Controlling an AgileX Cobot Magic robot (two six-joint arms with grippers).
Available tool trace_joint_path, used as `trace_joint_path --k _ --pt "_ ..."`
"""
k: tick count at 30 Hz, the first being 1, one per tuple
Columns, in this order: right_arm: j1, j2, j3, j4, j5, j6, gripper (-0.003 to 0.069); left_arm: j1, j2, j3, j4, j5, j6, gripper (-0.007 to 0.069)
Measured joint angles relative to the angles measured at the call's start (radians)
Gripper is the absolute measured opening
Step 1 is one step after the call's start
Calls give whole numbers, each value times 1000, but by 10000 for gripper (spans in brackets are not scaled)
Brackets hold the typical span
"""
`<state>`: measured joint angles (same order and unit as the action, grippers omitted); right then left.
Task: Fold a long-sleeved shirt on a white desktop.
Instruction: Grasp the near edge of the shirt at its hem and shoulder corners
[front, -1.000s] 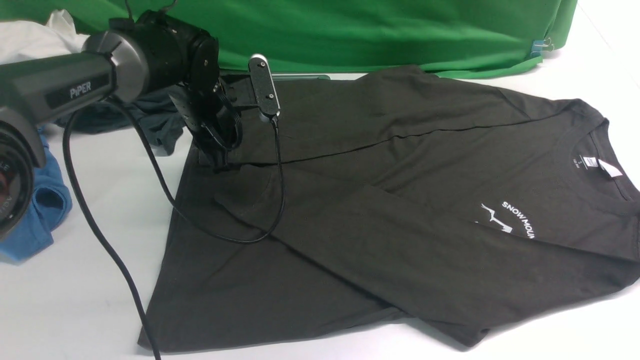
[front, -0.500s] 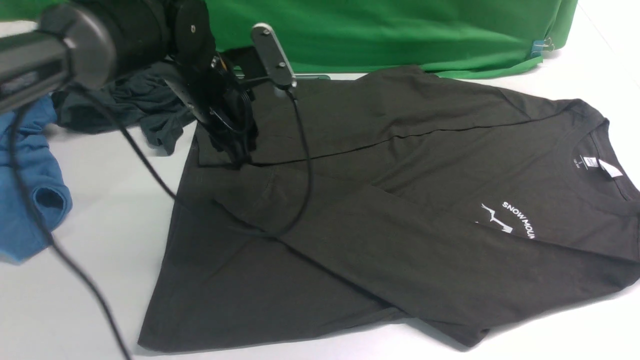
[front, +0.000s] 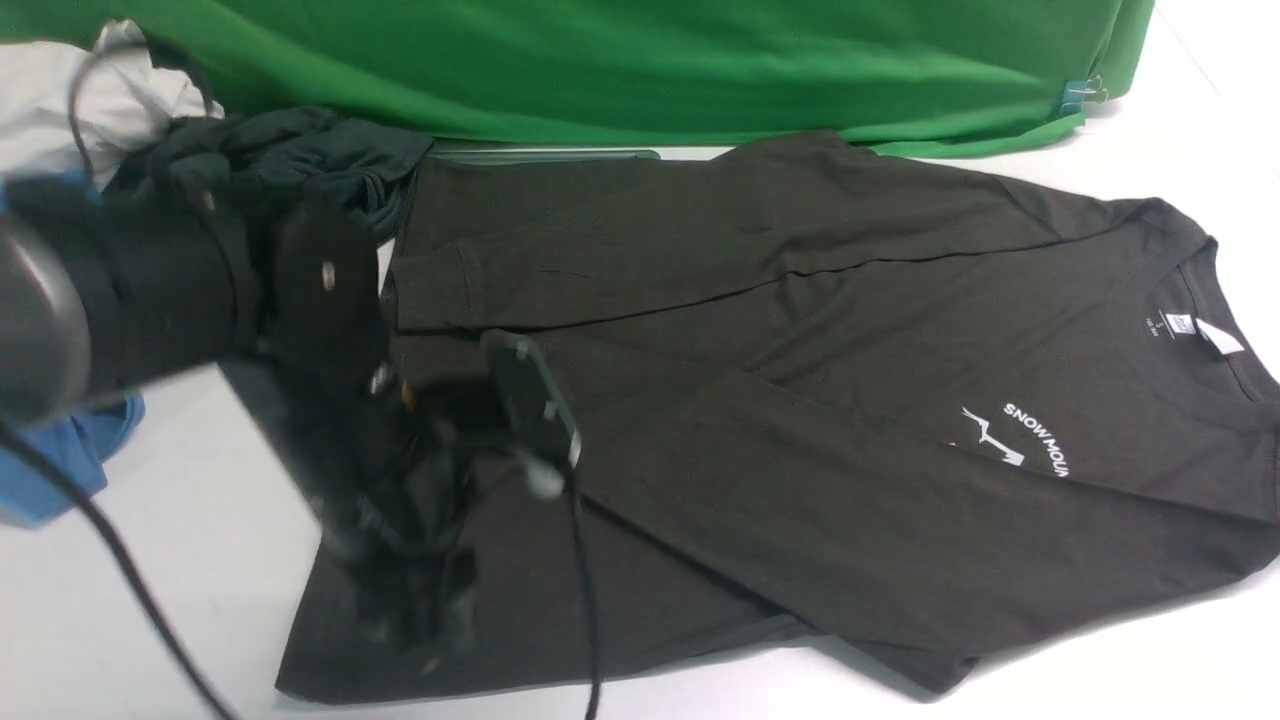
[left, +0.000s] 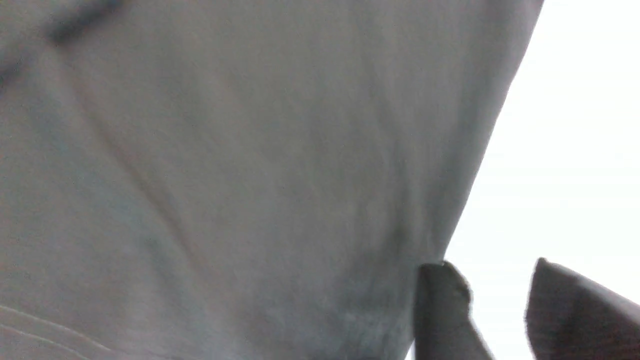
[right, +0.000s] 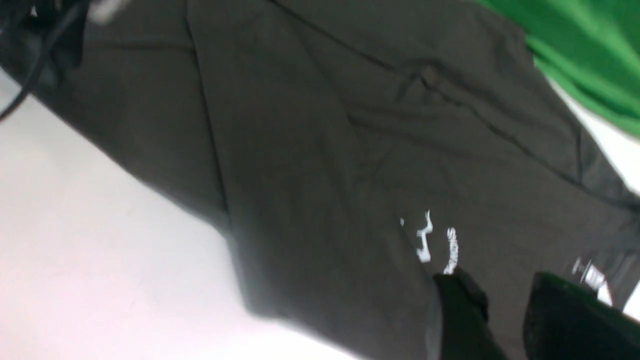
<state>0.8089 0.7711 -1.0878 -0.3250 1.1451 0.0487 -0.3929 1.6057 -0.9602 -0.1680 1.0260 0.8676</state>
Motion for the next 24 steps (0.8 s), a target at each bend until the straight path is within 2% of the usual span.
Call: trace_joint_path --k 2,3,5,8,12,17,22,24 --pt "0 0 0 1 -16 -5 199 0 -1 63 51 -67 29 432" --pt "0 0 0 1 -17 -5 199 0 -1 74 64 -74 30 440" --pt "0 0 0 8 -23 -6 199 0 -1 134 145 -174 44 535" --pt "0 0 0 10 -24 -6 199 1 -1 178 209 -233 42 565" --pt "0 0 0 16 -25 -6 199 1 -1 215 282 -243 40 550" --pt "0 0 0 33 -27 -9 199 1 -2 218 306 -217 40 514" --pt "0 0 0 40 -29 -25 199 1 -4 228 357 -216 32 509" --pt "0 0 0 40 -30 -30 199 1 -11 239 411 -230 17 495"
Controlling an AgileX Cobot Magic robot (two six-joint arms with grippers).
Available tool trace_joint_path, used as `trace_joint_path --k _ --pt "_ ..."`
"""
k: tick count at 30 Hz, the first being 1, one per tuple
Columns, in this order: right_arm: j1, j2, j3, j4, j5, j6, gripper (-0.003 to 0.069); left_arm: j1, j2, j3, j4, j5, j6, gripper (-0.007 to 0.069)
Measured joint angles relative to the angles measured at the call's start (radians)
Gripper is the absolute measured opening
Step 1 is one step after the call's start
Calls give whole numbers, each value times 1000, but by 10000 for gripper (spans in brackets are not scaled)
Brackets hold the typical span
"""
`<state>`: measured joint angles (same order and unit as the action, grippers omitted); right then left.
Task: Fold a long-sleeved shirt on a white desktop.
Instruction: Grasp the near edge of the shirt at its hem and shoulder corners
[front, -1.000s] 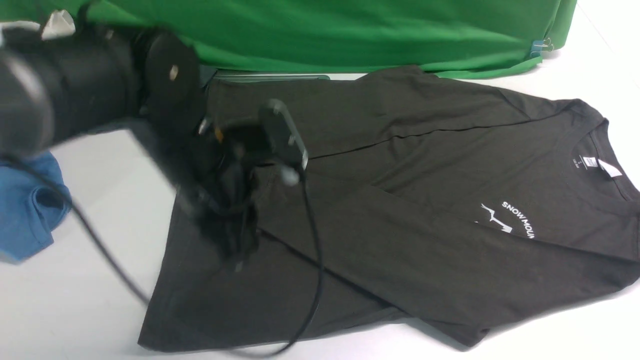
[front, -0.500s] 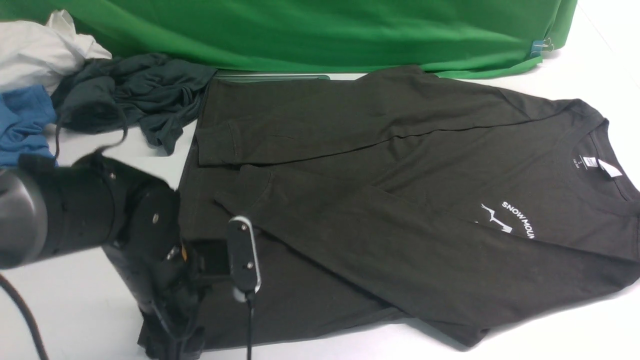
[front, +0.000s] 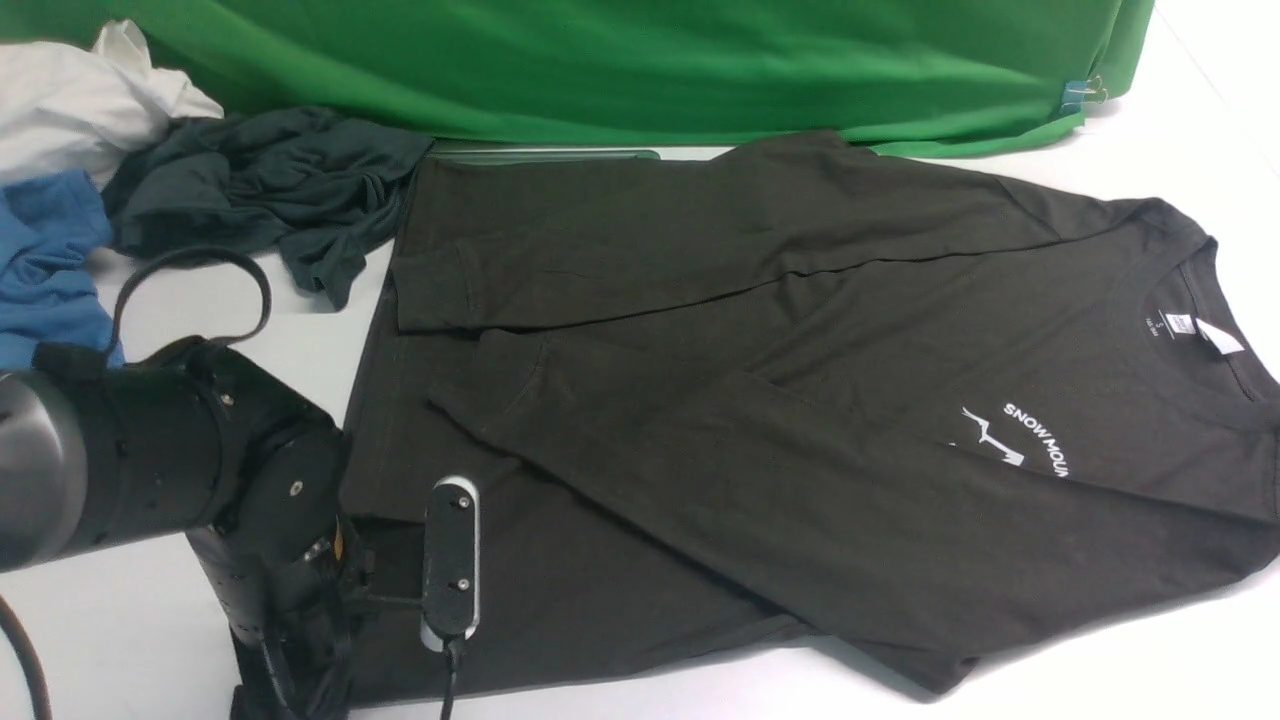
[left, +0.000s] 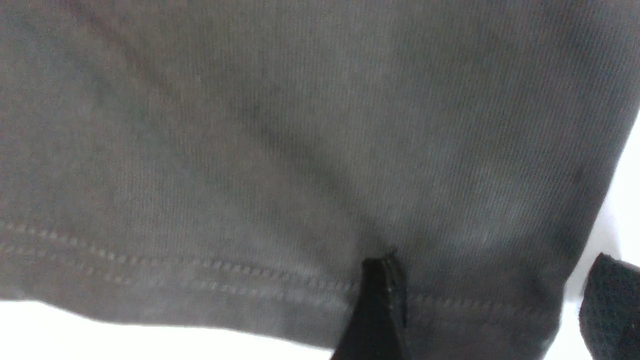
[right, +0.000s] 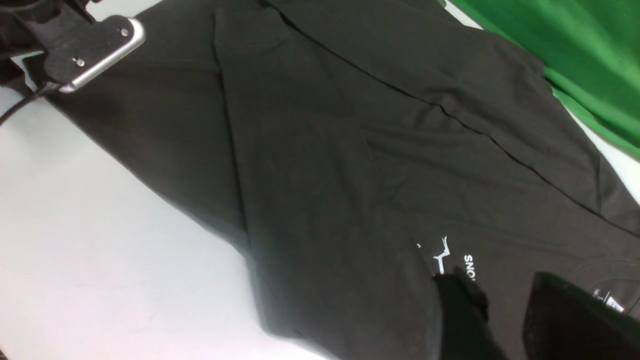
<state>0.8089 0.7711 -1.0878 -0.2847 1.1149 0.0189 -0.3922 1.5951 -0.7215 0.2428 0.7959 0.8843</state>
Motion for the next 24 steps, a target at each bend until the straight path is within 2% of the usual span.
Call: trace_joint_path --k 4,8,9,10,12,17,21,24 --pt "0 0 0 3 -1 0 199 0 -2 3 36 -25 -30 430" --pt "0 0 3 12 -4 -1 199 0 -2 6 14 -76 -50 218" --pt "0 0 4 12 -5 -1 199 0 -2 6 9 -77 -50 206" --pt "0 0 14 12 -15 -2 199 0 -2 6 -9 -83 -50 116" --pt "0 0 34 12 -34 -1 199 0 -6 4 -27 -81 -50 64" --pt "0 9 108 9 -47 -2 199 0 -59 -26 -114 16 -79 60" --pt "0 51 162 -43 -47 -4 199 0 -159 -42 -175 121 -118 60" --pt "0 99 170 -54 -23 -48 199 0 -216 -42 -216 188 -124 60"
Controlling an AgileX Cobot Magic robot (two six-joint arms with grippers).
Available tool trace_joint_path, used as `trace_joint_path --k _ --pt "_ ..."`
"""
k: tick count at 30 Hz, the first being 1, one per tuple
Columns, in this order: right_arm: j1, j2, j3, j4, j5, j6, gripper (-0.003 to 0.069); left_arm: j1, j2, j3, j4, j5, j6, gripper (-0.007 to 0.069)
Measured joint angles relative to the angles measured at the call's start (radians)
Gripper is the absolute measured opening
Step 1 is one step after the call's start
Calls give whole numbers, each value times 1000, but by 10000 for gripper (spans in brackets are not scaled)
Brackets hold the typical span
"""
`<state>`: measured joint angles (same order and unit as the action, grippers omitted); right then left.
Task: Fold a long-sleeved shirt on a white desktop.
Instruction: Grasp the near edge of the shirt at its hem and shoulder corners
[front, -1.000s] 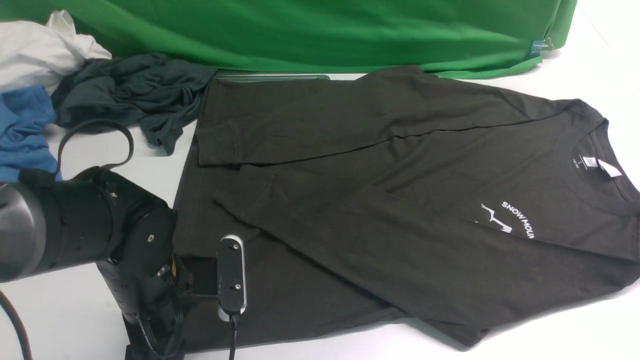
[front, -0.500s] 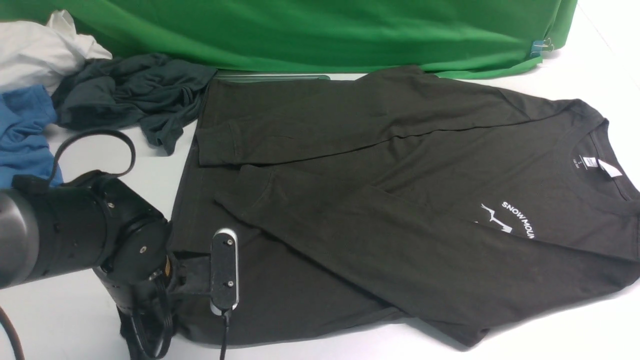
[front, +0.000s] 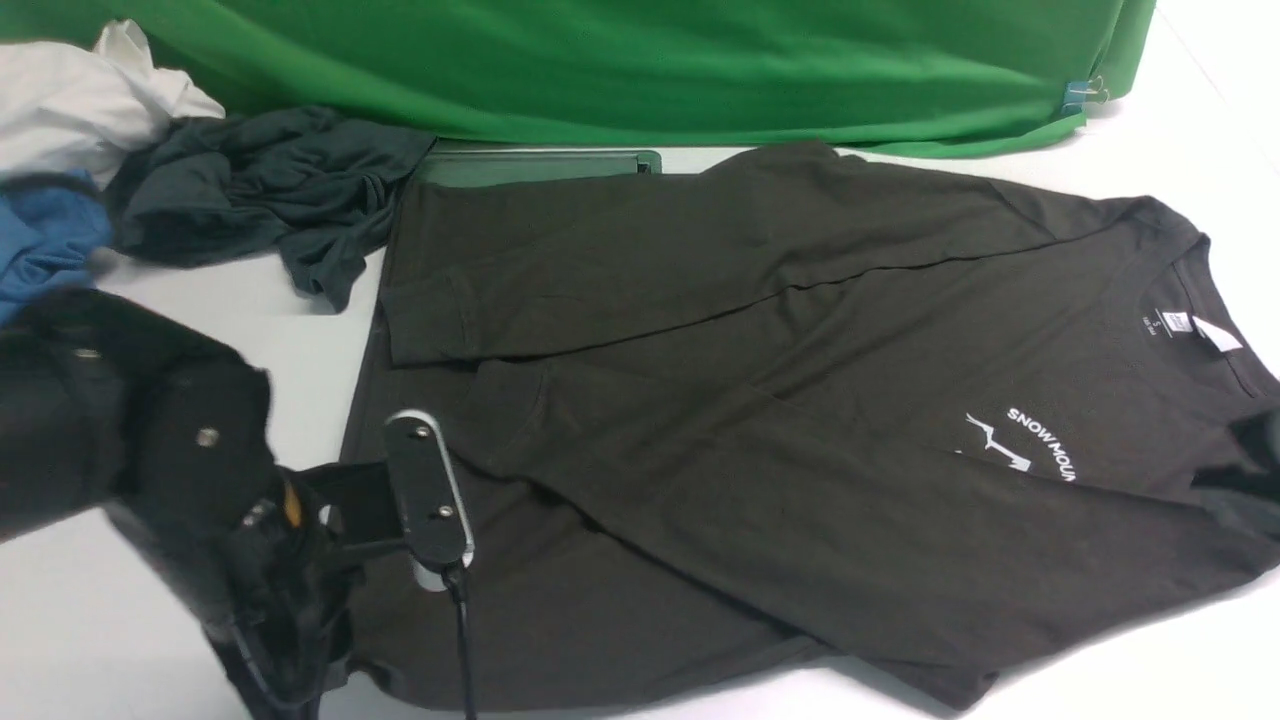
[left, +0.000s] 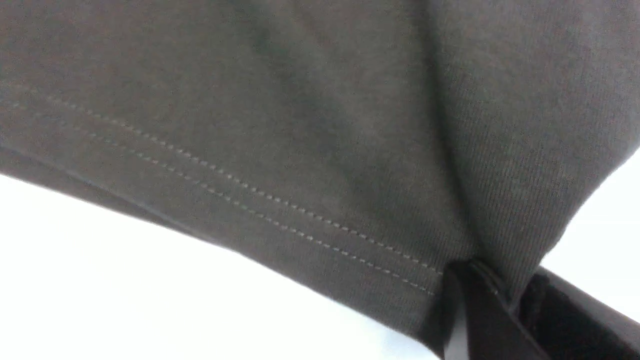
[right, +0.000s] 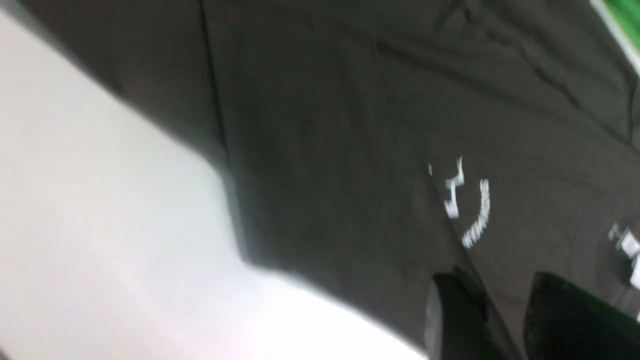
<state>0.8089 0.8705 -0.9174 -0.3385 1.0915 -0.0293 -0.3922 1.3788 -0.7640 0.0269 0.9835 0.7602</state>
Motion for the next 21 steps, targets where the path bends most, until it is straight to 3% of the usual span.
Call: trace_joint_path --k 8,12,16,17,21 --pt "0 144 8 2 63 -155 258 0 -142 0 -59 67 -4 60" --pt "-53 178 71 2 26 -280 276 0 -193 0 -82 64 -4 60" --pt "-232 215 210 1 -109 -468 279 0 -226 0 -95 64 -30 60" --pt "-350 244 264 2 -213 -540 280 0 -232 0 -95 64 -34 60" --pt "-544 320 328 34 -400 -653 292 0 -238 0 -98 60 -37 60"
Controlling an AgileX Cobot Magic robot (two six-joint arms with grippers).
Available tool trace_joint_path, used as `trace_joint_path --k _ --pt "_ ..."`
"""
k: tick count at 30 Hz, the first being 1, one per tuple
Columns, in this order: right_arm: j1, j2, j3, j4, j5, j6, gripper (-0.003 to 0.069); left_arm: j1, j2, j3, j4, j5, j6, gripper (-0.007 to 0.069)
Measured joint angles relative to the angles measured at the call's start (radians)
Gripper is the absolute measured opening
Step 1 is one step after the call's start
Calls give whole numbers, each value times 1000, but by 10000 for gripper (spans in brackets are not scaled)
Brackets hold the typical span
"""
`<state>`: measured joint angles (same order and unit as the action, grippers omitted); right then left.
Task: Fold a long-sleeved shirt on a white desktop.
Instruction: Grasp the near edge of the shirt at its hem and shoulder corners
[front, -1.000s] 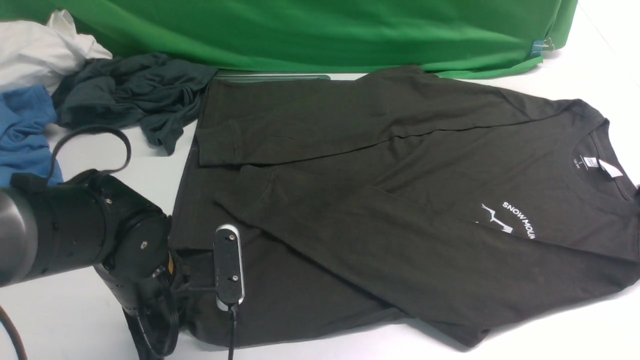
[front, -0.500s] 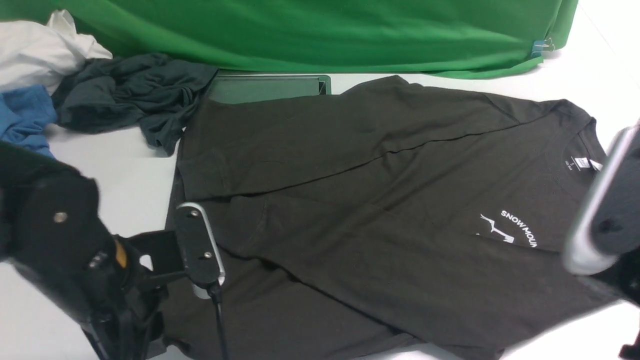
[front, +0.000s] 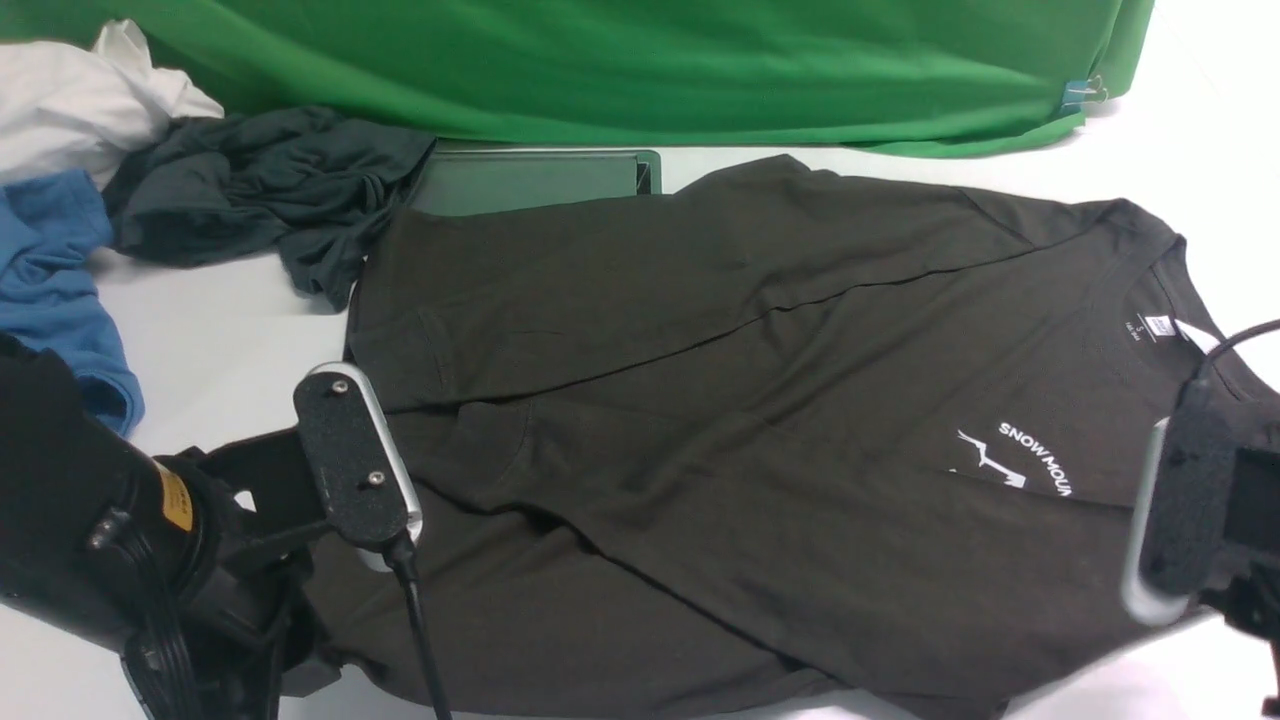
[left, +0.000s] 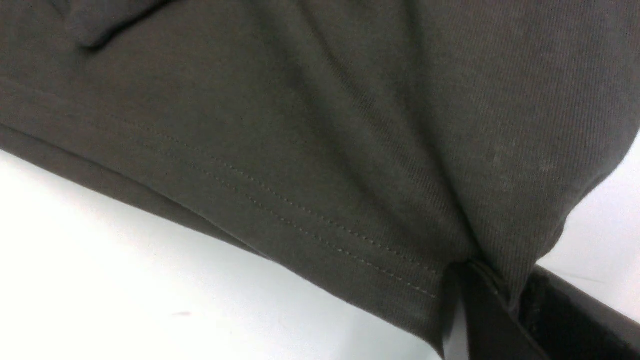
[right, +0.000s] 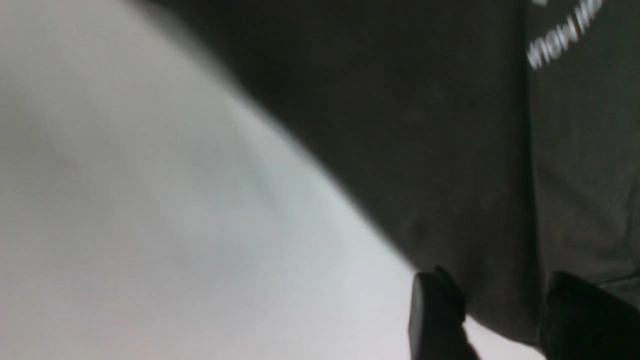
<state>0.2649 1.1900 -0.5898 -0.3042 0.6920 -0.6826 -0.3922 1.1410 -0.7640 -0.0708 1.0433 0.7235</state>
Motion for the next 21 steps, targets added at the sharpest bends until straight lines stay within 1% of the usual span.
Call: trace_joint_path --k 2,4,6,8,11,14,15,17,21 --pt "-44 45 17 32 -71 -36 331 0 0 0 -4 -2 -1 60" --pt "-65 100 29 47 -105 -64 402 0 0 0 -8 -9 -1 60" --pt "-71 165 42 45 -116 -98 479 0 0 0 -8 -13 -1 60" --pt "-74 213 54 18 -135 -118 524 0 0 0 -8 -14 -1 60" --pt "-75 266 56 -47 -171 -126 521 0 0 0 -8 -15 -1 60" --pt "-75 292 48 -95 -205 -131 490 0 0 0 -6 -20 -1 60" --pt "-75 308 45 -134 -237 -132 470 0 0 0 -5 -24 -1 60" --pt "-75 324 40 -175 -274 -133 457 0 0 0 -5 -26 -1 60" --pt "-75 336 38 -208 -328 -137 439 0 0 0 -5 -26 -1 60"
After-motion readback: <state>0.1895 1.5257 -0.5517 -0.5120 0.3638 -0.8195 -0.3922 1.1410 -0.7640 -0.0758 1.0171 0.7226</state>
